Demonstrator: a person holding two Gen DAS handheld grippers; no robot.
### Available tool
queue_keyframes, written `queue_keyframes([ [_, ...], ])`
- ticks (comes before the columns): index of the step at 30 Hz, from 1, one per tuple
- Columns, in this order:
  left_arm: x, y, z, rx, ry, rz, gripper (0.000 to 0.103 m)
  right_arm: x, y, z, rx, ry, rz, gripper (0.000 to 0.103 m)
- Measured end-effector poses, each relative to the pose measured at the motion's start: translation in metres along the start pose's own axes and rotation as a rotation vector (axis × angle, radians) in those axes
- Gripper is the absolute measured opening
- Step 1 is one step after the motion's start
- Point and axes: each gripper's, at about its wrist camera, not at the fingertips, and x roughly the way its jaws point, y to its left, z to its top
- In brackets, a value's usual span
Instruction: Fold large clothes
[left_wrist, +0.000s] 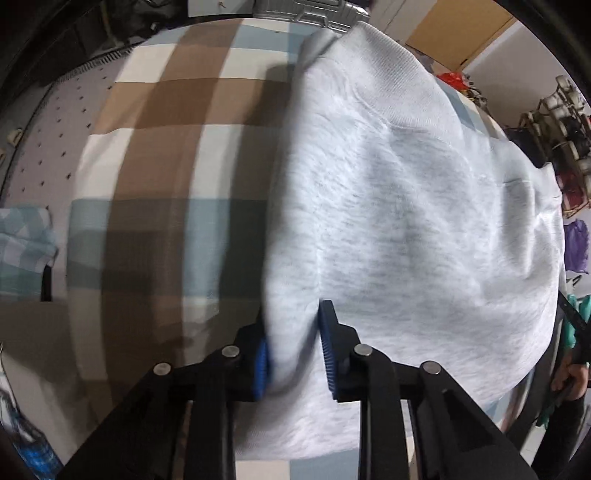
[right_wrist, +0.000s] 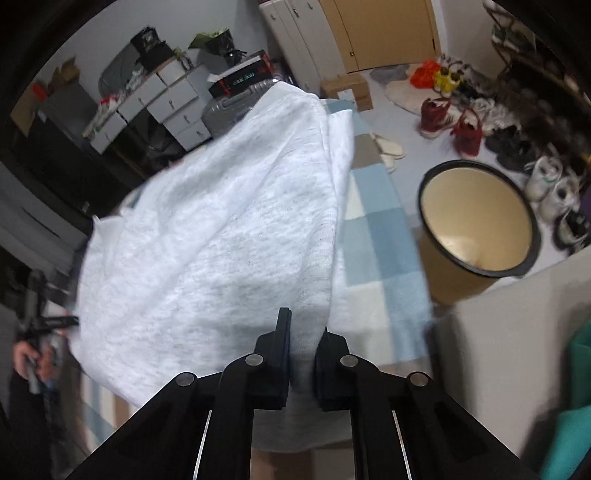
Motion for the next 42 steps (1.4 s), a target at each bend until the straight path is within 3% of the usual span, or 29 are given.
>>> queue_keyframes([
  [2, -0.001, 0.005, 0.002, -0.008, -0.007, -0.003, 0.018, 0.006, -0.002, -0.007, 0.005, 0.038, -0.005, 0.009],
  [4, -0.003, 0.009, -0.002, -0.028, -0.014, -0.008, 0.027, 0.009, -0.003, -0.005, 0.001, 0.031, 0.004, 0.013],
  [6, 0.005, 0.012, 0.000, -0.081, 0.030, -0.017, 0.066, 0.006, -0.005, -0.002, 0.018, 0.030, 0.082, 0.025],
  [8, 0.010, 0.015, -0.004, -0.101, 0.064, -0.101, 0.071, 0.009, -0.009, -0.002, 0.075, 0.039, 0.169, 0.086],
  [9, 0.010, 0.013, -0.004, -0.076, 0.055, -0.097, 0.071, 0.011, -0.009, -0.003, 0.091, 0.027, 0.173, 0.089],
  [11, 0.011, 0.003, -0.005, -0.003, 0.036, -0.057, 0.071, 0.020, -0.002, -0.006, 0.069, 0.039, 0.125, 0.084],
  [13, 0.011, -0.004, -0.008, 0.030, 0.014, -0.007, 0.069, 0.032, 0.004, -0.011, 0.049, 0.059, 0.143, 0.067],
  [14, 0.011, -0.007, -0.010, 0.045, 0.010, 0.011, 0.056, 0.033, 0.008, -0.014, 0.037, 0.043, 0.141, 0.060],
  [15, 0.010, -0.010, -0.012, 0.065, 0.010, 0.022, 0.035, 0.030, 0.010, -0.015, 0.022, 0.032, 0.137, 0.055],
  [17, 0.011, -0.012, -0.016, 0.065, 0.012, 0.049, 0.027, 0.022, 0.017, -0.020, -0.038, 0.008, 0.115, 0.029],
  [23, 0.000, -0.014, -0.064, 0.090, 0.008, 0.113, 0.020, 0.003, 0.035, -0.049, -0.136, 0.042, 0.087, 0.024],
  [26, -0.007, -0.018, -0.099, 0.125, 0.029, 0.127, 0.019, -0.012, 0.036, -0.073, -0.167, 0.074, 0.089, 0.023],
  [31, -0.027, -0.010, -0.165, 0.154, 0.081, 0.075, 0.019, -0.040, 0.037, -0.129, -0.188, 0.086, 0.102, 0.025],
  [33, -0.042, -0.005, -0.179, 0.142, 0.092, 0.076, 0.019, -0.048, 0.037, -0.145, -0.203, 0.079, 0.080, 0.033],
  [34, -0.054, -0.002, -0.181, 0.135, 0.075, 0.094, 0.019, -0.052, 0.038, -0.148, -0.206, 0.067, 0.050, 0.042],
  [36, -0.085, -0.004, -0.172, 0.152, -0.001, 0.118, 0.020, -0.070, 0.036, -0.151, -0.154, 0.005, 0.051, 0.044],
  [37, -0.100, -0.014, -0.166, 0.172, -0.033, 0.117, 0.025, -0.081, 0.036, -0.151, -0.110, -0.034, 0.066, 0.049],
  [38, -0.113, -0.022, -0.159, 0.188, -0.064, 0.118, 0.044, -0.091, 0.037, -0.152, -0.078, -0.072, 0.074, 0.063],
  [39, -0.122, -0.029, -0.150, 0.206, -0.093, 0.126, 0.071, -0.104, 0.040, -0.153, -0.046, -0.132, 0.092, 0.069],
  [40, -0.134, -0.043, -0.144, 0.247, -0.144, 0.130, 0.079, -0.117, 0.047, -0.155, -0.031, -0.194, 0.107, 0.077],
  [42, -0.142, -0.079, -0.126, 0.361, -0.251, 0.123, 0.083, -0.134, 0.059, -0.161, -0.025, -0.292, 0.102, 0.082],
])
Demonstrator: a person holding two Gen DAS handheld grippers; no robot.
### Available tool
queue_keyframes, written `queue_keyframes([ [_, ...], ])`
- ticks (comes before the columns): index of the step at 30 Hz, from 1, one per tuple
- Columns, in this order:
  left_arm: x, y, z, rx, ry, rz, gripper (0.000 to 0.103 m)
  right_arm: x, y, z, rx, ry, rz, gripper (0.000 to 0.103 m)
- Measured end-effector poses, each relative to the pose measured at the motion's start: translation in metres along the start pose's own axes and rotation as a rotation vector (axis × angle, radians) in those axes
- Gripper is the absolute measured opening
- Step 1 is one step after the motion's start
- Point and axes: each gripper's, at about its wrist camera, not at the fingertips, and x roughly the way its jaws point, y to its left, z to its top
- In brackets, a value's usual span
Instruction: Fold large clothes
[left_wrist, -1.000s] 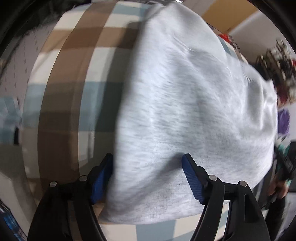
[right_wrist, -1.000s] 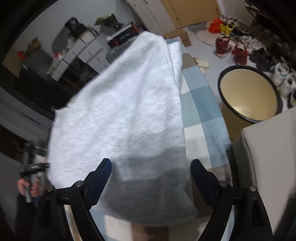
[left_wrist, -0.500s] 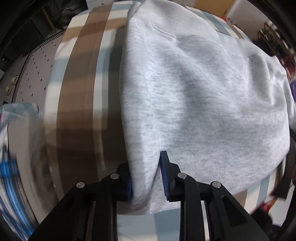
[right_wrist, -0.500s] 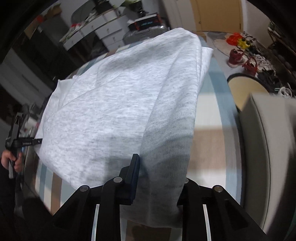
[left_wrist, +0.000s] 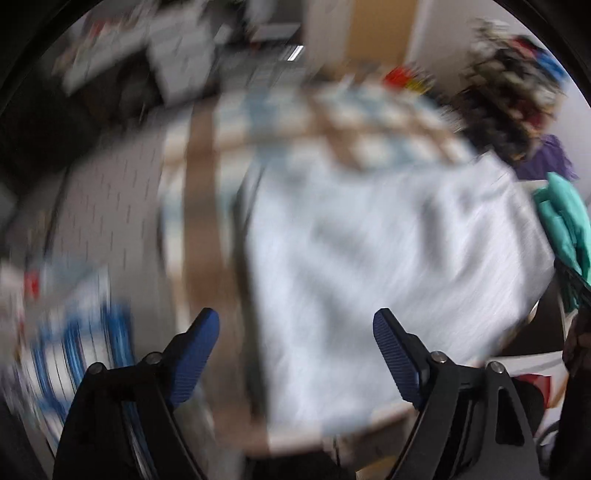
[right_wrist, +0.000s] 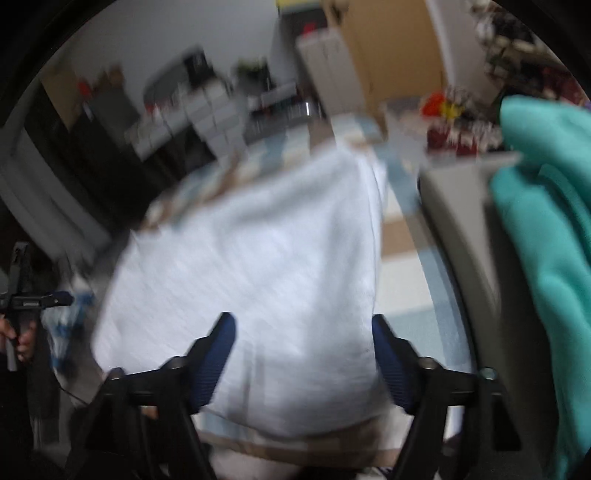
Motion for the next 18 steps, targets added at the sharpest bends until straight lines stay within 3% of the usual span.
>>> queue_keyframes([
  [3, 0.016, -0.030, 0.023, 0.170, -0.021, -0.012, 0.083, -0.031, 0.035, -0.010, 0.023, -0.188, 0.065, 0.092],
  [4, 0.034, -0.054, 0.040, 0.234, -0.012, -0.016, 0.083, -0.038, 0.045, -0.016, 0.033, -0.254, 0.096, 0.100],
  [7, 0.081, -0.086, 0.054, 0.358, 0.044, -0.039, 0.083, -0.043, 0.067, -0.033, 0.009, -0.361, 0.209, 0.103],
  [10, 0.100, -0.102, 0.055, 0.455, 0.086, -0.035, 0.083, -0.029, 0.082, -0.051, 0.001, -0.381, 0.345, 0.103],
  [12, 0.115, -0.110, 0.058, 0.505, 0.134, -0.045, 0.083, -0.018, 0.083, -0.057, 0.010, -0.332, 0.379, 0.103],
  [13, 0.110, -0.113, 0.057, 0.521, 0.151, -0.071, 0.083, -0.010, 0.082, -0.052, 0.012, -0.275, 0.389, 0.103],
  [18, 0.117, -0.109, 0.059, 0.533, 0.241, -0.271, 0.083, 0.002, 0.066, -0.046, 0.065, -0.270, 0.464, 0.103],
])
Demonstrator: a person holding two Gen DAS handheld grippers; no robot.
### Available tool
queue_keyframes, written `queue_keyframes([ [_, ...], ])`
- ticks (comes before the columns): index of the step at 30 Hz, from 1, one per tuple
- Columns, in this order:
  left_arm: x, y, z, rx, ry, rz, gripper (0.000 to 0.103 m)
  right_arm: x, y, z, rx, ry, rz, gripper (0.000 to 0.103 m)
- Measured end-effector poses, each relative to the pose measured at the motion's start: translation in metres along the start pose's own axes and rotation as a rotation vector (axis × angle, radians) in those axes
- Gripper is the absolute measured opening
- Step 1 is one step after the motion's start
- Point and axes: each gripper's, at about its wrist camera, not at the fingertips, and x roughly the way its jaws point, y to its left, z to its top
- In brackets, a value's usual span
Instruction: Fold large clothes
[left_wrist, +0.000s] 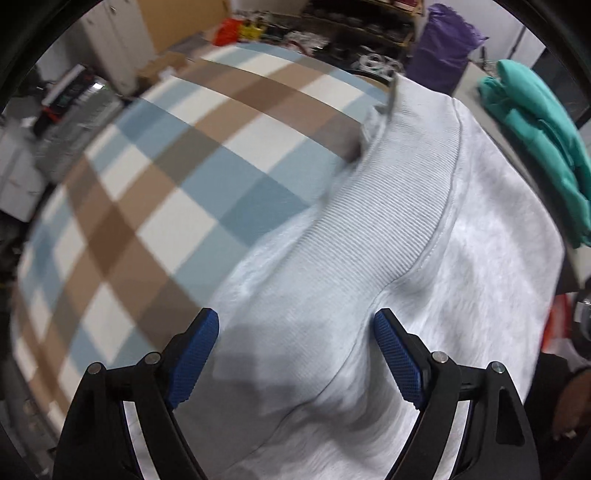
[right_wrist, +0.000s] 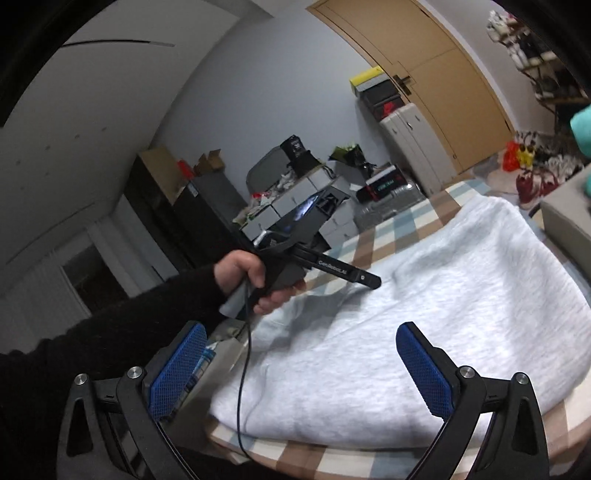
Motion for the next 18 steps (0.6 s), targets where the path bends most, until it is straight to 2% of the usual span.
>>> queue_keyframes([
  [2, -0.001, -0.001, -0.005, 0.009, 0.010, -0.055, 0.079, 0.001, -0.002, -0.003, 0.022, 0.022, -0.002, 0.103],
  [3, -0.001, -0.001, -0.007, 0.014, 0.013, -0.073, 0.070, 0.002, -0.003, -0.004, 0.033, 0.035, 0.004, 0.103],
  [5, -0.004, 0.000, -0.011, 0.021, 0.001, -0.097, 0.060, -0.002, -0.001, -0.007, 0.058, 0.044, 0.020, 0.103],
  [6, -0.006, 0.000, -0.013, 0.021, 0.001, -0.107, 0.048, -0.003, -0.001, -0.008, 0.061, 0.042, 0.020, 0.103],
  [7, -0.008, -0.002, -0.015, 0.032, 0.003, -0.111, 0.044, -0.003, 0.000, -0.008, 0.057, 0.043, 0.022, 0.103],
  [8, -0.012, -0.006, -0.017, 0.051, -0.008, -0.095, 0.039, -0.005, 0.001, -0.010, 0.053, 0.044, 0.020, 0.103],
  [9, -0.016, -0.009, -0.019, 0.059, -0.014, -0.089, 0.030, -0.005, 0.001, -0.010, 0.050, 0.045, 0.014, 0.103],
  [12, -0.027, -0.028, -0.023, 0.097, -0.030, -0.028, 0.020, -0.003, 0.003, -0.011, 0.039, 0.049, 0.009, 0.103],
  [15, -0.036, -0.048, -0.026, 0.130, -0.048, 0.072, 0.016, -0.004, 0.003, -0.010, 0.036, 0.046, 0.001, 0.103],
  [18, -0.041, -0.060, -0.027, 0.120, -0.073, 0.179, 0.013, -0.006, 0.002, -0.010, 0.051, 0.040, -0.005, 0.103],
])
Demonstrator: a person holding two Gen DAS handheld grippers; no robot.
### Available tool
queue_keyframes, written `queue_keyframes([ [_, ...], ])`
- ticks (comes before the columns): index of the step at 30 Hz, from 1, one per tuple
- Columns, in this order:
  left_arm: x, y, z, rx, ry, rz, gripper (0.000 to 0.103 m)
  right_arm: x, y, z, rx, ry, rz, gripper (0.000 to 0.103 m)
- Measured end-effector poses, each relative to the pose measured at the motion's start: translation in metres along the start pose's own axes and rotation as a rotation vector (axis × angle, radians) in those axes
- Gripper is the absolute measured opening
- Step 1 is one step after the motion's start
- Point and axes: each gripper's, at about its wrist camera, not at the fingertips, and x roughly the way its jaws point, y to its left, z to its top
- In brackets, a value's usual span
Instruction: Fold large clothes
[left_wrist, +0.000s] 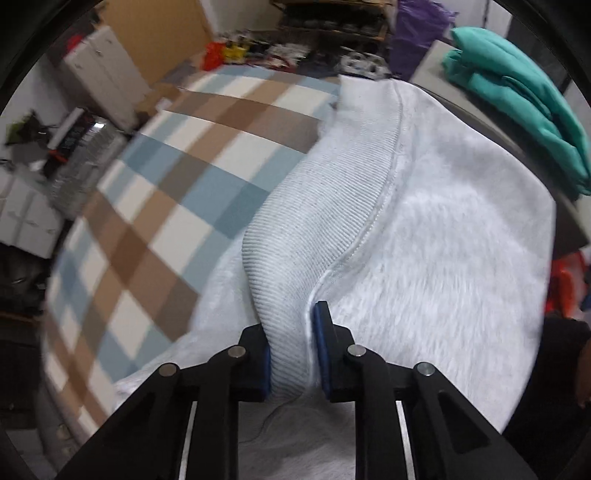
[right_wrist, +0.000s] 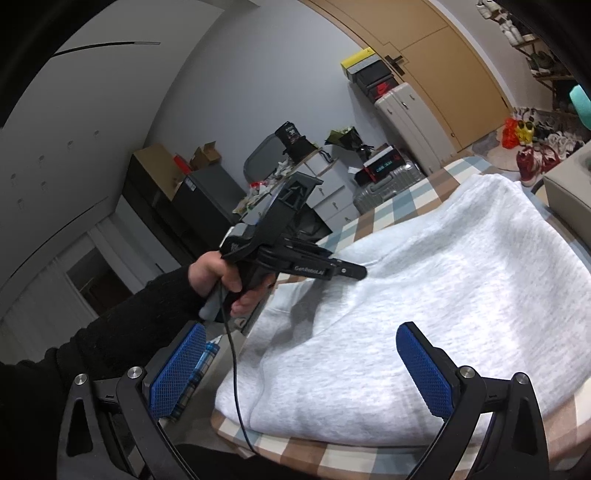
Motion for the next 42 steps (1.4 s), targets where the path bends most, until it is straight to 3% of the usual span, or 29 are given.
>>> queue_keyframes([
  [2, -0.003, -0.005, 0.003, -0.014, -0.018, 0.082, 0.012, -0.002, -0.001, 0.000, 0.009, -0.004, 0.001, 0.103],
  [5, -0.007, -0.001, 0.012, -0.077, -0.046, 0.119, 0.012, -0.005, -0.002, -0.001, 0.008, -0.014, -0.014, 0.103],
  [7, -0.003, -0.006, 0.018, -0.066, -0.070, 0.156, 0.013, -0.004, -0.003, -0.001, 0.008, -0.014, -0.021, 0.103],
  [12, 0.053, 0.010, 0.005, -0.061, -0.031, 0.237, 0.046, -0.004, -0.003, -0.001, -0.003, -0.004, -0.047, 0.103],
  [13, 0.052, 0.014, 0.005, -0.063, -0.044, 0.226, 0.048, -0.003, -0.003, -0.002, -0.002, 0.004, -0.049, 0.103],
  [15, 0.039, 0.031, 0.007, -0.089, -0.050, 0.235, 0.070, -0.001, -0.005, -0.004, 0.009, 0.020, -0.058, 0.103],
  [19, 0.010, 0.064, -0.004, -0.095, -0.063, 0.174, 0.084, 0.000, -0.002, -0.005, 0.007, 0.028, -0.045, 0.103],
  [21, 0.001, 0.077, -0.018, -0.071, -0.050, 0.174, 0.098, 0.002, 0.000, -0.005, -0.003, 0.029, -0.038, 0.103],
  [25, 0.005, 0.085, -0.044, -0.032, 0.008, 0.110, 0.099, 0.005, 0.006, -0.008, -0.035, 0.044, -0.033, 0.103],
  [30, 0.000, 0.085, -0.036, -0.109, -0.100, 0.014, 0.099, 0.012, 0.012, -0.010, -0.088, 0.066, -0.054, 0.103],
  [32, 0.004, 0.078, -0.024, -0.098, -0.108, 0.053, 0.099, 0.017, 0.010, -0.010, -0.081, 0.082, -0.060, 0.103],
  [34, 0.012, 0.067, -0.010, -0.059, -0.111, 0.141, 0.099, 0.017, 0.006, -0.008, -0.062, 0.088, -0.056, 0.103],
  [35, 0.012, 0.063, -0.006, -0.047, -0.125, 0.131, 0.099, 0.014, 0.003, -0.006, -0.049, 0.079, -0.045, 0.103],
  [38, -0.005, 0.058, 0.005, -0.075, -0.215, -0.070, 0.099, 0.002, -0.012, 0.010, -0.024, 0.040, -0.069, 0.103],
  [40, -0.020, 0.059, 0.011, -0.100, -0.282, -0.191, 0.099, 0.002, -0.019, 0.032, -0.081, 0.052, -0.159, 0.103],
  [42, -0.029, 0.062, 0.013, -0.119, -0.313, -0.213, 0.099, 0.014, -0.028, 0.066, -0.166, 0.081, -0.277, 0.103],
])
